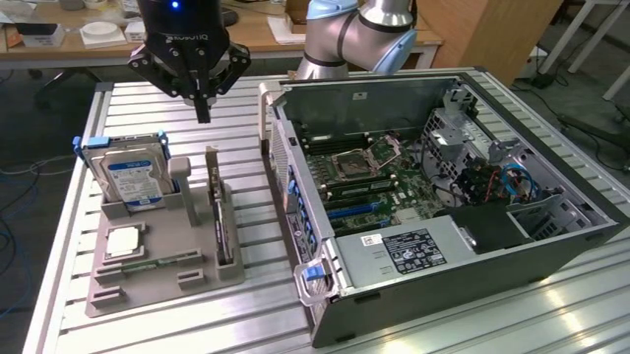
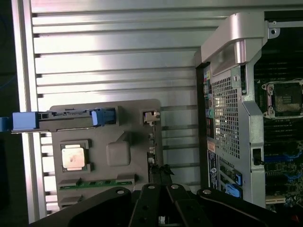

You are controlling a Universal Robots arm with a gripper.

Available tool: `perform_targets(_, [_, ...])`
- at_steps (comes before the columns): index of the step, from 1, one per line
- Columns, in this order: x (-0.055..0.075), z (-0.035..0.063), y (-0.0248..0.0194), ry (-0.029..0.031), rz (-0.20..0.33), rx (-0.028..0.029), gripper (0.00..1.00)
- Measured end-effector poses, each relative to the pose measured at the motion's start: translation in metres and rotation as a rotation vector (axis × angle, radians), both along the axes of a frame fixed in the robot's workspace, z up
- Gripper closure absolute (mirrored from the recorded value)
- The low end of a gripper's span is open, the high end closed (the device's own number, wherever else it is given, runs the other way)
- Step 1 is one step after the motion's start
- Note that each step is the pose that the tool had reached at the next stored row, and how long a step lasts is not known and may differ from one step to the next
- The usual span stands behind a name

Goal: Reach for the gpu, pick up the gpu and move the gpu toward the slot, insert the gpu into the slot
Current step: 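Pick up the gpu and move the gpu toward the slot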

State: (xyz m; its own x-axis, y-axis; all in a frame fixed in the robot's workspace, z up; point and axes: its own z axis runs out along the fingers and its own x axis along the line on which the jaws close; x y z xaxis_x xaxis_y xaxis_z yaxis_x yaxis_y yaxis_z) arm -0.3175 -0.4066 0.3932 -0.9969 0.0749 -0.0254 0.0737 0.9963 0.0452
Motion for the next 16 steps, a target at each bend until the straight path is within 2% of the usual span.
perform_targets(7, [0.0000,0.0000,0.0000,0.0000,0.000,0.0000,0.89])
perform_targets(8, [0.0000,0.0000,0.0000,0.0000,0.000,0.0001,0.83])
perform_targets(9, [0.0000,0.0000,0.0000,0.0000,0.000,0.0000,0.83])
perform_targets(11, [0.0000,0.0000,0.0000,0.0000,0.000,0.0000,0.71])
perform_targets(13, [0.0000,0.0000,0.0000,0.0000,0.000,0.0001,0.71])
perform_targets(16, [0.0000,0.0000,0.0000,0.0000,0.000,0.0000,0.53])
